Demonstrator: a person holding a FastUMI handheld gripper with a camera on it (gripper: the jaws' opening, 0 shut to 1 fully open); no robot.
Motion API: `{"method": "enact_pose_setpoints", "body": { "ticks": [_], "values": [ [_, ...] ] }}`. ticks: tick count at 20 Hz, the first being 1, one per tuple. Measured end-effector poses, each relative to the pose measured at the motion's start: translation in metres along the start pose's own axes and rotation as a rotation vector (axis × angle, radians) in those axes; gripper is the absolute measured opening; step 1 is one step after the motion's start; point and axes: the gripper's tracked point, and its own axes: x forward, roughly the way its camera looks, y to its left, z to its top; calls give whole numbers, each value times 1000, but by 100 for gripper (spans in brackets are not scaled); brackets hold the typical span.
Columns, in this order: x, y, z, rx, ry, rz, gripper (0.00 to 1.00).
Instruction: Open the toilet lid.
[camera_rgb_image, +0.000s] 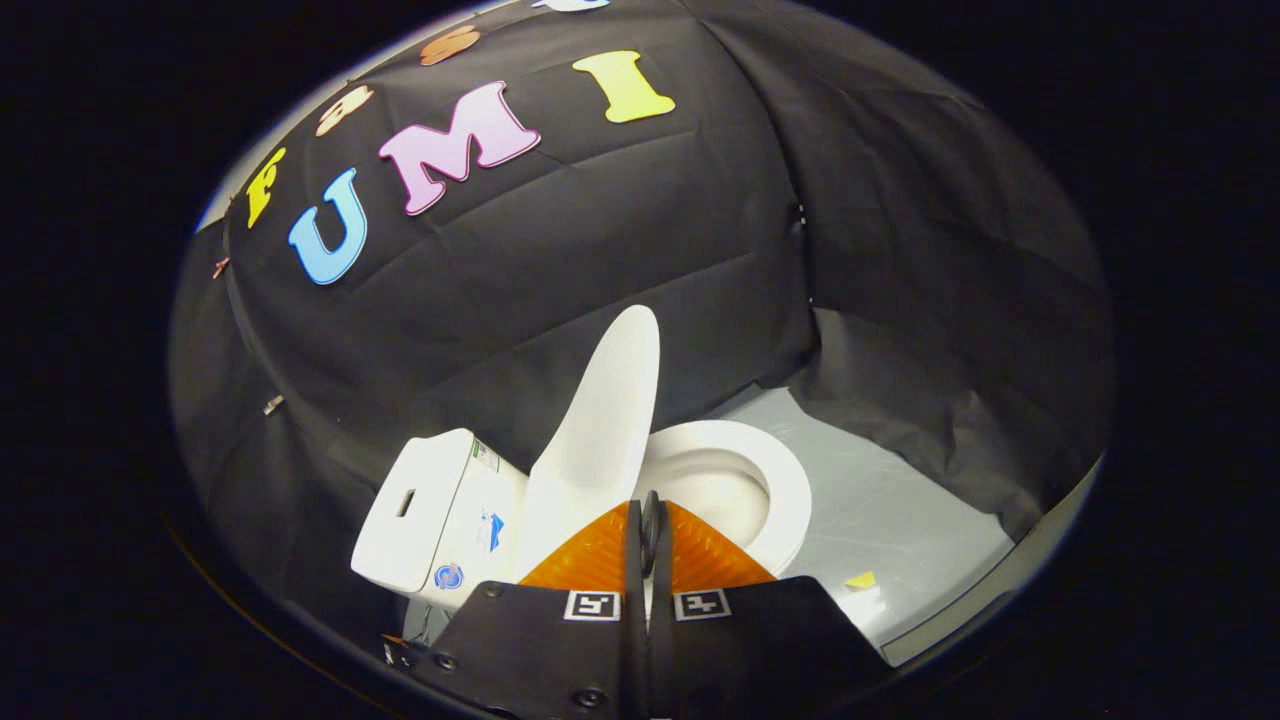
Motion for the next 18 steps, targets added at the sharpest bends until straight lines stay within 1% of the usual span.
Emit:
{"method": "enact_pose_setpoints", "body": {
  "ticks": [2,6,12,18],
  "values": [
    [-4,11,2,-12,-16,-17,5],
    [-14,42,5,-87,-53,-40,5],
    [-24,82,10,-165,-89,-65,5],
    [-39,137,9,-258,-125,-47,5]
  ]
}}
